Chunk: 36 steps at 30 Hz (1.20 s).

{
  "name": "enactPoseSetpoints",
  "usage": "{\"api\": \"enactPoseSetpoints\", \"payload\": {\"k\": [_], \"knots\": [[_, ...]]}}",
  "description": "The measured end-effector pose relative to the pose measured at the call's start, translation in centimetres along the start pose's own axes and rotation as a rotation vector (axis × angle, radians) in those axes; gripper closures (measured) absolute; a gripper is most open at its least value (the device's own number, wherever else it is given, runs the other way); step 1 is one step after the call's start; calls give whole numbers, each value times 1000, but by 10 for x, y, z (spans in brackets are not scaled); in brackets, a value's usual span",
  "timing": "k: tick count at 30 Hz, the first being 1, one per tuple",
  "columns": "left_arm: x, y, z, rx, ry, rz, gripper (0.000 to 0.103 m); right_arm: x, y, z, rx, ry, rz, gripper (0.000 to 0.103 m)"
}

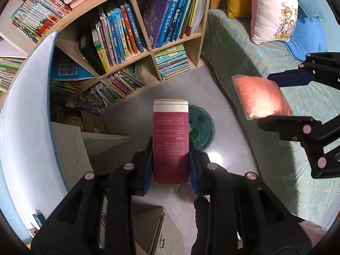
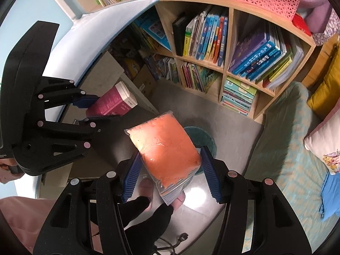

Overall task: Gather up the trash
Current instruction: 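Carry the dark red box and orange clay bag toward the green wastebasket, then open both tools to drop the box and clay bag into the wastebasket, then bring both tools back over the candy tube and blue gum box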

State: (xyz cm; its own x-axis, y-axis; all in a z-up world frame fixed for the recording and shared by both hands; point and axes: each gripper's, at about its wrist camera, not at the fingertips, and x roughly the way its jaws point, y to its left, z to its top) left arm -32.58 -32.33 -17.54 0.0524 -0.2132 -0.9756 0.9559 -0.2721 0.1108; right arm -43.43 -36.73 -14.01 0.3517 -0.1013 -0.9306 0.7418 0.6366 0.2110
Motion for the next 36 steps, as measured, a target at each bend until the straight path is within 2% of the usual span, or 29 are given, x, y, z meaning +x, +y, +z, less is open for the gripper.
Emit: {"api": "enactPoseSetpoints", "payload": {"k": [10, 12, 15, 16, 24, 36], "knots": [[15, -5, 9, 15, 29, -11, 77, 9, -9, 3, 14, 19, 16, 46], [18, -6, 11, 31, 31, -11, 75, 10, -12, 5, 21, 16, 18, 42], [21, -6, 15, 36, 25, 4, 40, 9, -15, 8, 23, 6, 13, 38], [21, -6, 15, 36, 20, 5, 35, 8, -17, 9, 28, 4, 8, 35], [22, -1, 15, 18, 37, 11, 32, 6, -29, 6, 58, 4, 8, 34], [6, 14, -6, -57, 24, 14, 28, 3, -21, -5, 60, 10, 20, 34]]}}
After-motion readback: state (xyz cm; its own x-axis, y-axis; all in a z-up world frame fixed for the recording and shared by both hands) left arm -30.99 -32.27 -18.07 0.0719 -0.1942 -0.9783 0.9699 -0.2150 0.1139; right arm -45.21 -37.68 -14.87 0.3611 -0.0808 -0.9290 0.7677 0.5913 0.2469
